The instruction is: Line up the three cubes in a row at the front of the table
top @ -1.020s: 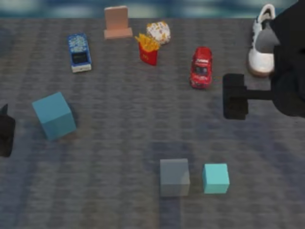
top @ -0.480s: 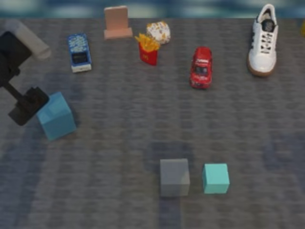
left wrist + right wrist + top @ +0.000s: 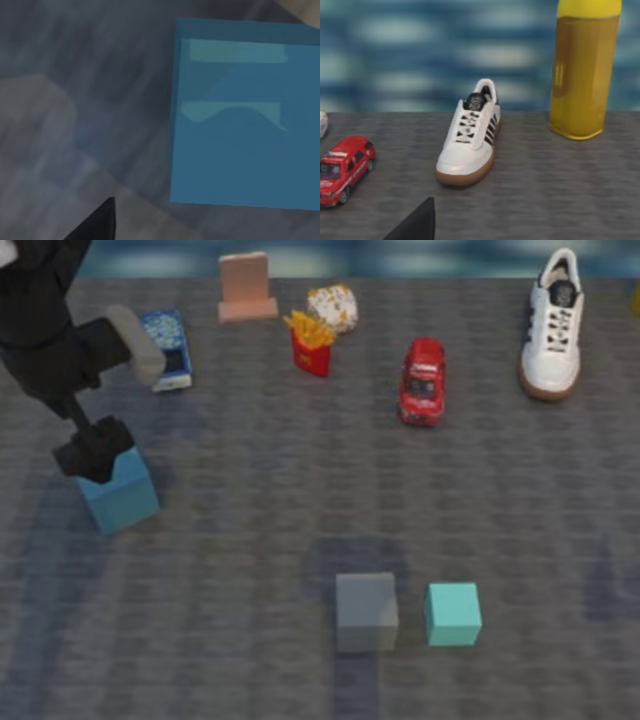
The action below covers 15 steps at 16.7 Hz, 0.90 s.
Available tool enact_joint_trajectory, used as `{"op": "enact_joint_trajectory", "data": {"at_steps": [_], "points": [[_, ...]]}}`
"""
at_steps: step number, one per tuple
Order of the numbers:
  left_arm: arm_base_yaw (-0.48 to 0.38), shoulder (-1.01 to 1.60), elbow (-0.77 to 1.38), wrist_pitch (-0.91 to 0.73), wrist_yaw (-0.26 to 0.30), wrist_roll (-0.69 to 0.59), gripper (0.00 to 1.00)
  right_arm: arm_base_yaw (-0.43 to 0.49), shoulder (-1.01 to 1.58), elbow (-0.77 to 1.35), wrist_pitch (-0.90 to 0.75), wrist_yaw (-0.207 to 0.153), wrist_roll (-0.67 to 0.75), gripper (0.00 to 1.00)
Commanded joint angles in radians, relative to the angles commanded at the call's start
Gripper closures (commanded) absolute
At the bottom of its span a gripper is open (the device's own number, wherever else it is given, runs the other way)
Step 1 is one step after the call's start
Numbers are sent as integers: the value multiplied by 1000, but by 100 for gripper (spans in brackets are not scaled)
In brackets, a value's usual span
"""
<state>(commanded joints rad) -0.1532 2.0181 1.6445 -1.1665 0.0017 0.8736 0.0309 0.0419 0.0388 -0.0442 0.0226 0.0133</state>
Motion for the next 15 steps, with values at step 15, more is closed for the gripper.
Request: {"op": "enact_joint_trajectory", "data": {"at_steps": [15], "points": [[-2,123,-85,187,1,28,0,-21,-42,-39,44,-23,-13,0]]}}
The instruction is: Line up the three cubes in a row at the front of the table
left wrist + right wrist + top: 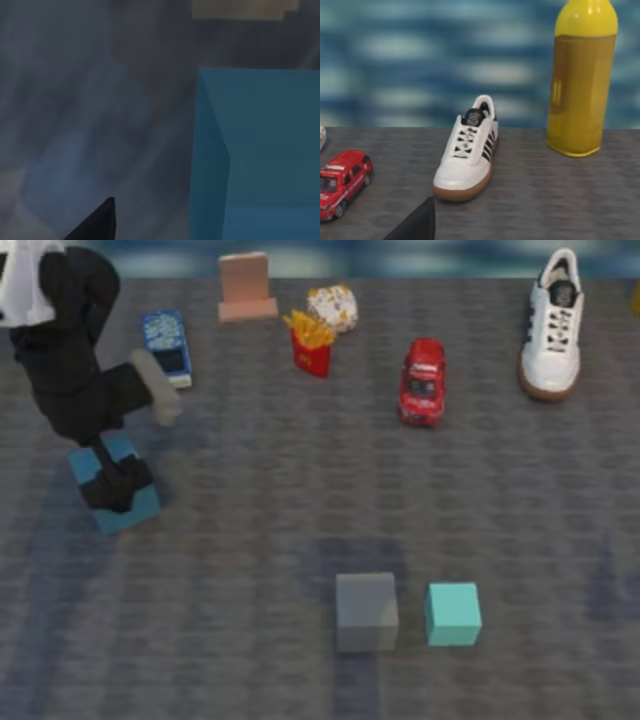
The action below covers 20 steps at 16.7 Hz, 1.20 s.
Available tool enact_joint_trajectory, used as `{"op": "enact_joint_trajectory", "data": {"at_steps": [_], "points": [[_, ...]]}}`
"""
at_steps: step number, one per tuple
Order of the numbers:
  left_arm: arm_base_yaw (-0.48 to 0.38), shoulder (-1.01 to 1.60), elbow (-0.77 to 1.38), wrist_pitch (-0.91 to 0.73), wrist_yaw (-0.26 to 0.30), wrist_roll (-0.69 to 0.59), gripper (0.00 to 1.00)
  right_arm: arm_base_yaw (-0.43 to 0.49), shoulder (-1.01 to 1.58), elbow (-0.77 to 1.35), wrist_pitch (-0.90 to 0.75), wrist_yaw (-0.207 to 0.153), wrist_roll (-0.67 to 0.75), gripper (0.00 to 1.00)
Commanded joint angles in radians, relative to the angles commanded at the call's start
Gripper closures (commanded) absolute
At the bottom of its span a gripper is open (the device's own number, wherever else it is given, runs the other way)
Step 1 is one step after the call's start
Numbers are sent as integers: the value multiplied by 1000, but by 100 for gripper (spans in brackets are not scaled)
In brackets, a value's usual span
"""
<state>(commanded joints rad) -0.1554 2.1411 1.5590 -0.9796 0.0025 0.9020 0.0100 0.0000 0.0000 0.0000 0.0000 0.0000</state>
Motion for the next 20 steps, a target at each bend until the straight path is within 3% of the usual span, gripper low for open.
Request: {"op": "enact_joint_trajectory", "data": {"at_steps": [7,20], "points": [[0,36,-71,97,0,1,0,0,0,0,0,0,0,0],[0,36,-71,97,0,1,98,0,0,0,0,0,0,0]]}}
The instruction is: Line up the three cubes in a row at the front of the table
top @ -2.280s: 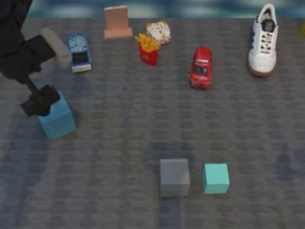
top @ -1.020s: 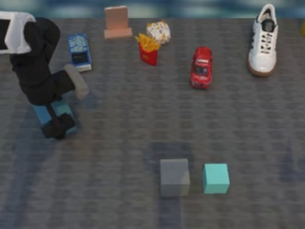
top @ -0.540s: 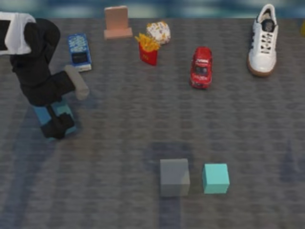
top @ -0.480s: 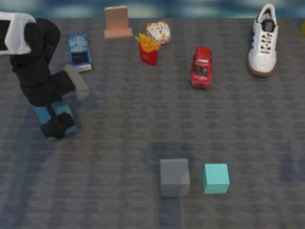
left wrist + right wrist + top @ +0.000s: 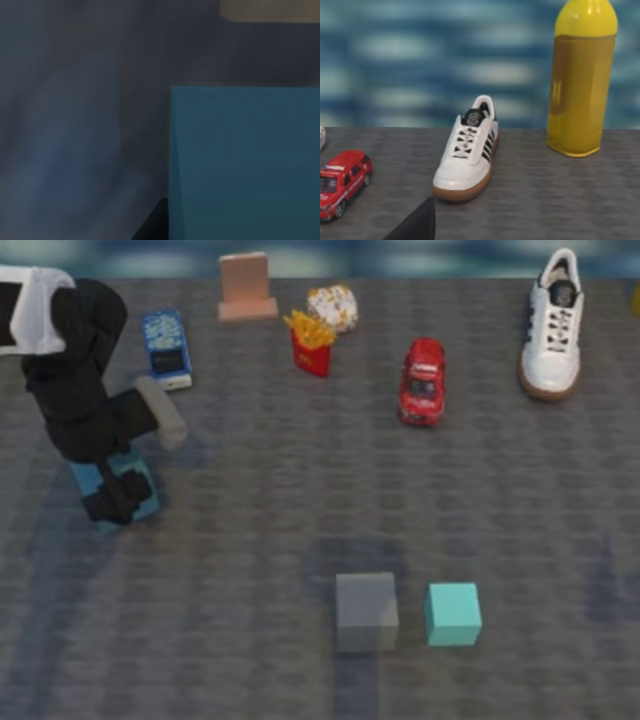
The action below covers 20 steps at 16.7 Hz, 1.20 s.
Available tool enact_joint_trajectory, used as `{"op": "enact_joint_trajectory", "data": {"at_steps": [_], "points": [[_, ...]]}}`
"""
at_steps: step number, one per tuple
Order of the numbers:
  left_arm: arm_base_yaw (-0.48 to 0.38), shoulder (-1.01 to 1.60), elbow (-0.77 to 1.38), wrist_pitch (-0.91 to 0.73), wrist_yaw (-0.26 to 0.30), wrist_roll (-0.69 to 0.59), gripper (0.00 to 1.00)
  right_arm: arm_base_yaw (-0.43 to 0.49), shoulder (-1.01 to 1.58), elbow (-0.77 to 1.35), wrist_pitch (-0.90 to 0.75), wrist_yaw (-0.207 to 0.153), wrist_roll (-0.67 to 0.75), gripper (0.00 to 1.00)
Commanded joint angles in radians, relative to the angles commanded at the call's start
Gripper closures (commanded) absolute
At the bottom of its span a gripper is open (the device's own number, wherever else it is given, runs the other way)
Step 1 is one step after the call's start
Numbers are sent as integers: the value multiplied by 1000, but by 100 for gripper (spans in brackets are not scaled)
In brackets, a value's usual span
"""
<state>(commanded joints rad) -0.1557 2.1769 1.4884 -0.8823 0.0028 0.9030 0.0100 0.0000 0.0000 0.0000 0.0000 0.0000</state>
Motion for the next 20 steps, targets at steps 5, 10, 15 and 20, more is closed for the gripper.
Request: {"op": "enact_joint_trajectory", "data": {"at_steps": [5,10,15,20], "points": [[0,0,0,0,0,0,100,0,0,0,0,0,0,0],[0,-13,3,-12,4,-2,100,0,0,0,0,0,0,0],[13,-60,102,-171,4,-4,100,0,0,0,0,0,0,0],[19,-97,158,-251,3,-6,100,0,0,0,0,0,0,0]]}}
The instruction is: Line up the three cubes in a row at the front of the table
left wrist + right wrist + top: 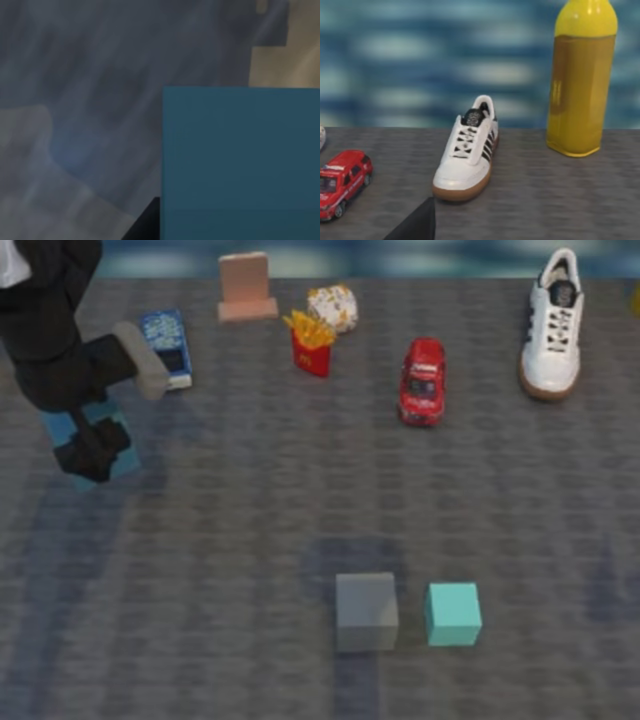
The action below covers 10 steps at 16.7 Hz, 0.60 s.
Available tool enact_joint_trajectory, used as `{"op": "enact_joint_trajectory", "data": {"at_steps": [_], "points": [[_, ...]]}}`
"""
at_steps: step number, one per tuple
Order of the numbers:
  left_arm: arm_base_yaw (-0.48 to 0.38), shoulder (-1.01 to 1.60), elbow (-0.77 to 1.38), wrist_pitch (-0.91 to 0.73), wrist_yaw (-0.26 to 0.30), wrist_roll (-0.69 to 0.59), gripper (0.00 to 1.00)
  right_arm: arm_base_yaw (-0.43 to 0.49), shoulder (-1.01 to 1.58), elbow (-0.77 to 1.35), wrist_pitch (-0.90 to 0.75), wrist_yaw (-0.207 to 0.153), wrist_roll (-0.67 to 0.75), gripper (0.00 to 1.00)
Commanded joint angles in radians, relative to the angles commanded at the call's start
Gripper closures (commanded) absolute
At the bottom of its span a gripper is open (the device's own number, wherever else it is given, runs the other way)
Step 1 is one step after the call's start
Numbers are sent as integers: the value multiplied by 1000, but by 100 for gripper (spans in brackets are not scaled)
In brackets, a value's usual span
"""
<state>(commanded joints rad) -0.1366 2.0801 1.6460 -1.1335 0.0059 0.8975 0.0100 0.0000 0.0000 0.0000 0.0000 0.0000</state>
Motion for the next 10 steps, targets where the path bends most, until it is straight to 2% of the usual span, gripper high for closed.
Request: {"op": "enact_joint_trajectory", "data": {"at_steps": [3,5,7,10], "points": [[-8,2,-4,3,0,2,100,0,0,0,0,0,0,0],[-45,-21,-28,5,-1,4,100,0,0,0,0,0,0,0],[-117,-65,-77,9,-1,5,100,0,0,0,0,0,0,0],[-274,-154,-179,16,-2,7,100,0,0,0,0,0,0,0]]}}
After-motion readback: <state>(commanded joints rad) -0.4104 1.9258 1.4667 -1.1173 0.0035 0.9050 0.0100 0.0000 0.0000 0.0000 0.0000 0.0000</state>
